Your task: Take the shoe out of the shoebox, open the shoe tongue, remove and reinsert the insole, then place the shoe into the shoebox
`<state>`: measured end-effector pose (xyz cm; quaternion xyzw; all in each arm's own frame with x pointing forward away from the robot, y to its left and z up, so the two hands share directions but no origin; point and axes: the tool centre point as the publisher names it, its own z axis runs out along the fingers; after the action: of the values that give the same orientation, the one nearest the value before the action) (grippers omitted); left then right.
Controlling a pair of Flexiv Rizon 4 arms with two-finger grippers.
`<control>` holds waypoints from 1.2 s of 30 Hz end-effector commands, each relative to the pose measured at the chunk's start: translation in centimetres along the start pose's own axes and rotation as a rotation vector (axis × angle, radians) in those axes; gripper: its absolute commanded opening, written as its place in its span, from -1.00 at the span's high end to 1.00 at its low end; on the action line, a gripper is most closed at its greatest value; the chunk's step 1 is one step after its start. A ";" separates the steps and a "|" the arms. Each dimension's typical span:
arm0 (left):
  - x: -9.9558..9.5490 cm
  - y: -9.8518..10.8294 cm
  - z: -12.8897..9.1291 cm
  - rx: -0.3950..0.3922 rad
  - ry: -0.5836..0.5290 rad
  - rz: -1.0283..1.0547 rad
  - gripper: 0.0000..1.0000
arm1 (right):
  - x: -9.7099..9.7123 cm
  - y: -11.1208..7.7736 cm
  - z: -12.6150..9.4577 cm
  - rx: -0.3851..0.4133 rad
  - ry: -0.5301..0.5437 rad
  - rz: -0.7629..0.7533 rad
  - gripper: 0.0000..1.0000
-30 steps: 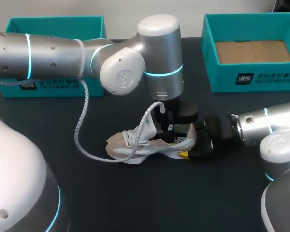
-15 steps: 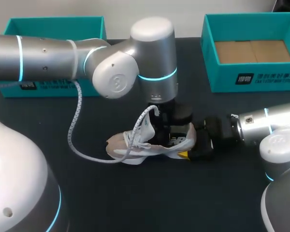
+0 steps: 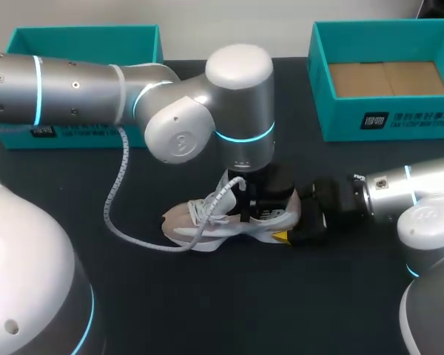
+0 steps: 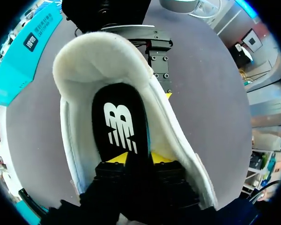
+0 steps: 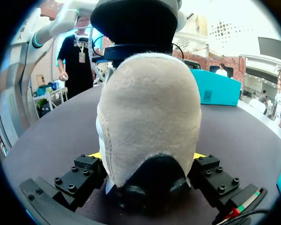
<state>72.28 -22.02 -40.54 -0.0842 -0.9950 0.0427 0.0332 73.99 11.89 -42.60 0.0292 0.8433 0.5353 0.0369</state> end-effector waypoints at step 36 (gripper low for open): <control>0.8 3.5 -7.8 0.222 0.107 -0.082 1.00 | 0.2 -0.4 0.4 0.002 -0.002 0.000 1.00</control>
<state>72.97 -18.53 -33.39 -0.0416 -0.9857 0.1302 0.0986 74.00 11.89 -42.58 0.0292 0.8433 0.5354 0.0368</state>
